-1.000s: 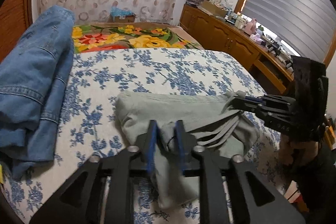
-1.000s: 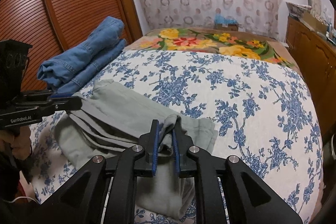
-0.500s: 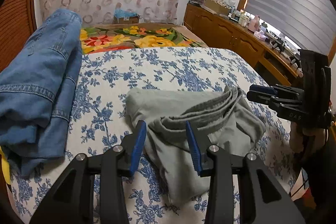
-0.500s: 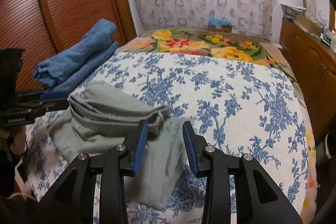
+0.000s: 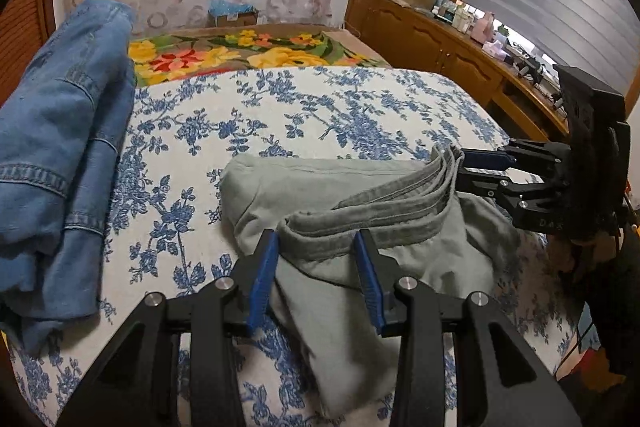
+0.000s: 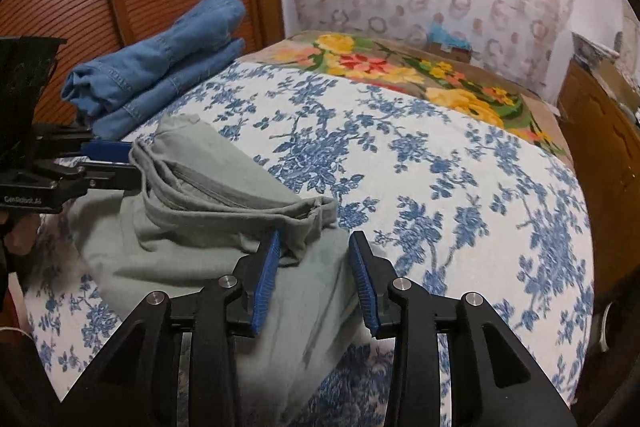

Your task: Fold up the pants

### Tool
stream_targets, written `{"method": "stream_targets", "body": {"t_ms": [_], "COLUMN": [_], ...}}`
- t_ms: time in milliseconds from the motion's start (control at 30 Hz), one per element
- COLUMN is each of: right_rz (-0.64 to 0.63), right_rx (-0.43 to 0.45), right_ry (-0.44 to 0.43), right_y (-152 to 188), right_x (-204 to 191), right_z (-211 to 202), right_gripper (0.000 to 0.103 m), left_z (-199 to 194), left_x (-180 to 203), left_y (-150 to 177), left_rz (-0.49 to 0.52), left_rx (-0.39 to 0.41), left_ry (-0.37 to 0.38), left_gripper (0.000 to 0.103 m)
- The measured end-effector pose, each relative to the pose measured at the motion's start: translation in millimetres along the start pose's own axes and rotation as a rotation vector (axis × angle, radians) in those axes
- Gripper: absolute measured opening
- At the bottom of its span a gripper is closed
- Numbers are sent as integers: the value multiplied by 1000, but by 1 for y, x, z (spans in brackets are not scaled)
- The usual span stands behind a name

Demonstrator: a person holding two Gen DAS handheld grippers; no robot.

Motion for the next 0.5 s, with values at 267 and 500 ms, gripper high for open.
{"method": "stream_targets", "body": {"t_ms": [267, 500], "right_rz": [35, 31], "right_rx": [10, 2], "right_ry": [-76, -106], "right_y": [1, 1], "right_x": [3, 0], "right_z": [8, 10], "right_gripper": [36, 10], "left_z": [6, 4], "left_x": [-2, -1], "left_y": [2, -6], "left_rz": [-15, -2], "left_rx": [14, 36], "left_ry": [18, 18], "left_gripper": [38, 11]}}
Point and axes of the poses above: each gripper's, at about its wrist camera, not at the fingertips, and z roughly the way its jaws point, x to its right, y to its underside, the point moved 4 cm from there along z, roughly the way its jaws point, and after that the axes turned 12 degrees about x, right-handed, at the moved point
